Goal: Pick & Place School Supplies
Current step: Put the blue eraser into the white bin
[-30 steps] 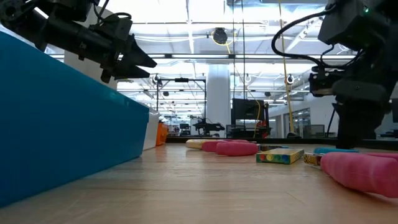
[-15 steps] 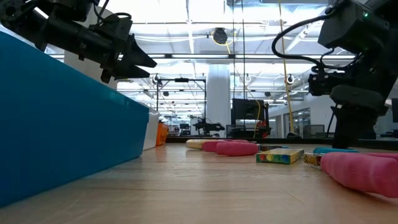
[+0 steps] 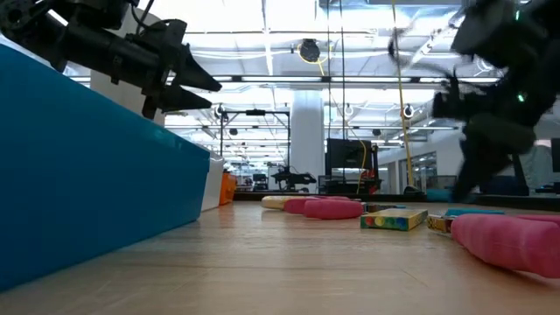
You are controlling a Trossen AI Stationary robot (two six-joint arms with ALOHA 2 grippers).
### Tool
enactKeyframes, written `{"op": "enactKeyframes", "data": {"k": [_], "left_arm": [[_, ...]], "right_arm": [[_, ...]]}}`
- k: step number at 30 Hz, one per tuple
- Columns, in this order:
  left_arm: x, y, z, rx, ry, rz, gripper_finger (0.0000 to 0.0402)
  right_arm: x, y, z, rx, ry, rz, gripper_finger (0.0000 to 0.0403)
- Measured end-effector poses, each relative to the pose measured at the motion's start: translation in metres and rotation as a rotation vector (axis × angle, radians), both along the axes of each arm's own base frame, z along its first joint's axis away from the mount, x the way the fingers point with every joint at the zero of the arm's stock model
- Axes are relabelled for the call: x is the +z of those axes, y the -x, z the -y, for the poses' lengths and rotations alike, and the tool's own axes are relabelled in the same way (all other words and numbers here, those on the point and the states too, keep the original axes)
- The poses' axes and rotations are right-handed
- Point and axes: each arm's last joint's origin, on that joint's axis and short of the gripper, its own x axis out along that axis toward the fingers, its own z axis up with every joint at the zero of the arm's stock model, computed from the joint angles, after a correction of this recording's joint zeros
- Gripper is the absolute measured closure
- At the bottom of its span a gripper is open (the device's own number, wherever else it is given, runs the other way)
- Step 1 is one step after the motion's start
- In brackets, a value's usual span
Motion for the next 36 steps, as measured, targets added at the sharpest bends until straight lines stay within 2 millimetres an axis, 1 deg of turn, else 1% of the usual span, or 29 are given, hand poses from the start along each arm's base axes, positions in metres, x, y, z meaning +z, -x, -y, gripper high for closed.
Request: {"op": "enactKeyframes", "data": {"k": [3,6,10,12,16,19,24,28,31,36], "left_arm": [[0.0,-0.001,0.001,-0.023,0.069,0.04,0.0162],[-0.003,-0.004,0.002,-0.056,0.111,0.05,0.0162],[-0.006,-0.013,0.004,-0.095,0.191,0.114,0.0163],[-0.006,-0.021,0.006,-0.124,0.23,0.122,0.0163],[-0.001,-0.047,0.013,-0.207,0.273,0.101,0.0163],[0.007,-0.074,0.02,-0.275,0.279,0.082,0.0163],[0.019,-0.118,0.027,-0.33,0.306,0.056,0.0163],[0.022,-0.148,0.029,-0.337,0.292,0.023,0.0163],[0.022,-0.164,0.029,-0.335,0.277,-0.021,0.0163],[0.021,-0.176,0.024,-0.31,0.294,-0.061,0.0163]], "right_arm": [[0.012,-0.006,-0.001,0.044,0.039,0.12,0.0331],[0.024,-0.017,-0.002,0.129,0.127,0.249,0.0329],[0.038,-0.03,-0.006,0.283,0.263,0.369,0.0333],[0.042,-0.035,-0.007,0.34,0.332,0.405,0.0333],[0.05,-0.043,-0.008,0.369,0.461,0.465,0.0331],[0.052,-0.045,-0.008,0.381,0.522,0.467,0.0331],[0.051,-0.045,-0.008,0.377,0.549,0.454,0.0333],[0.05,-0.045,-0.008,0.373,0.545,0.447,0.0331],[0.05,-0.045,-0.008,0.373,0.543,0.445,0.0332],[0.05,-0.045,-0.008,0.373,0.544,0.444,0.0333]]}}
